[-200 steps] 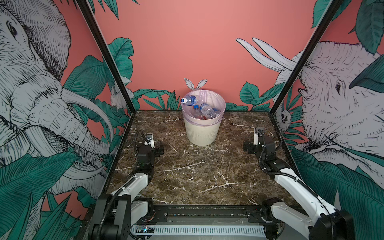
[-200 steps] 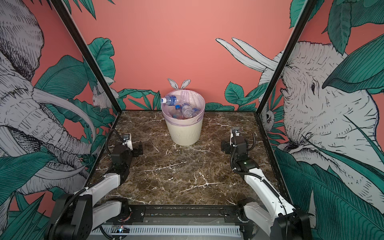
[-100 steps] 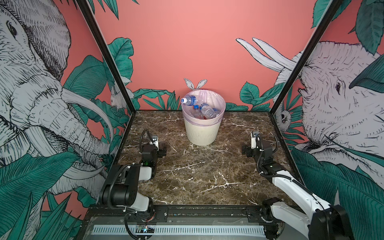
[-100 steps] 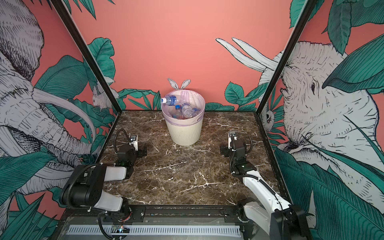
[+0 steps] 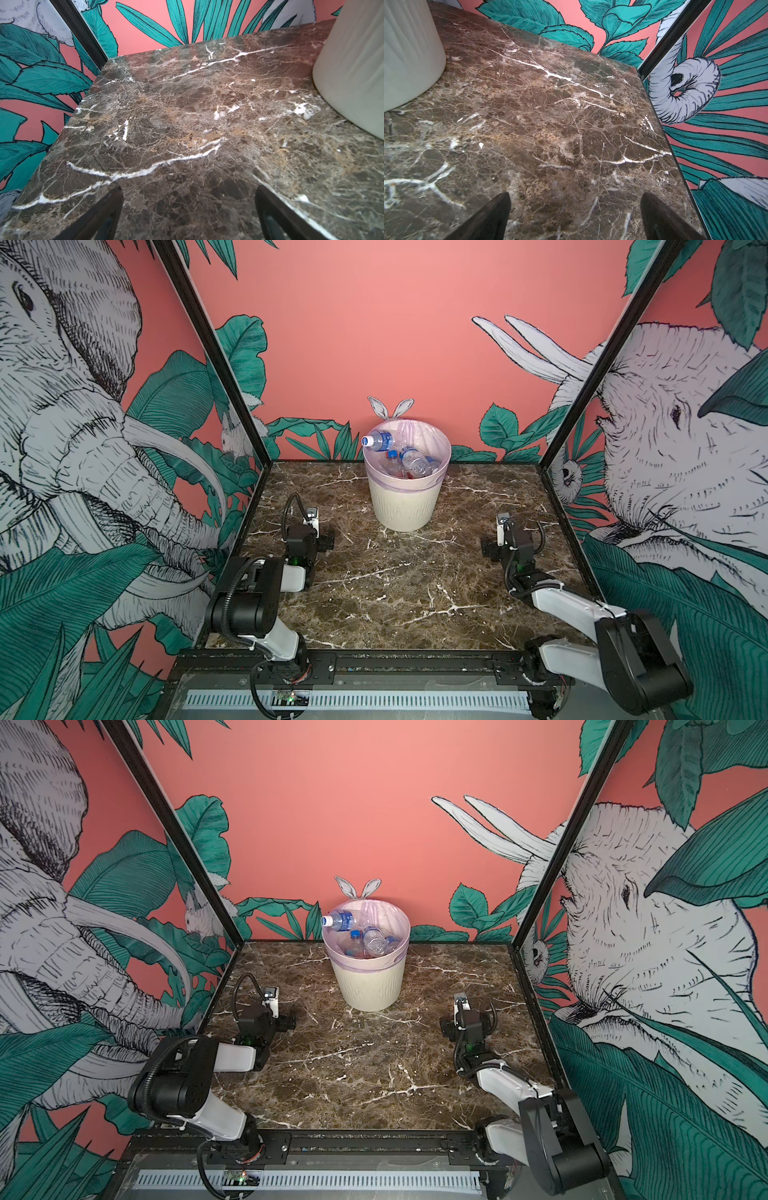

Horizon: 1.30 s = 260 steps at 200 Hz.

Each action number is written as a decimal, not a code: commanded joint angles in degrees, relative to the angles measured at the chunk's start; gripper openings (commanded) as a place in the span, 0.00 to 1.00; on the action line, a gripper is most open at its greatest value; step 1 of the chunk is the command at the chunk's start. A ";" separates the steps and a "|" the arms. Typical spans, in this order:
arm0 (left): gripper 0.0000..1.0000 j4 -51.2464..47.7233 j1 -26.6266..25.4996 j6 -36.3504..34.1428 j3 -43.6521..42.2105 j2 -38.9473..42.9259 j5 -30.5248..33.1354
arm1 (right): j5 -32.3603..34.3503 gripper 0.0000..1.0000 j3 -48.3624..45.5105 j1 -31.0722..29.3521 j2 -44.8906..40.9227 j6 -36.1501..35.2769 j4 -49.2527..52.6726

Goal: Throw the plastic bottles in the bin

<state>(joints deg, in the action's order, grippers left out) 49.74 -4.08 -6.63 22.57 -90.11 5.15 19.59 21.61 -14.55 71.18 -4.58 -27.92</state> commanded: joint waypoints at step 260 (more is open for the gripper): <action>1.00 0.14 0.47 -0.68 0.94 1.10 -0.74 | -12.28 0.99 -0.03 11.41 17.53 3.44 -25.71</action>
<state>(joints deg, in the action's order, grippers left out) 49.67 -4.03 -6.68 22.57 -90.11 5.08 6.04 20.86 -3.27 88.77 -1.83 -52.77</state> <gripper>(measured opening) 0.993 0.990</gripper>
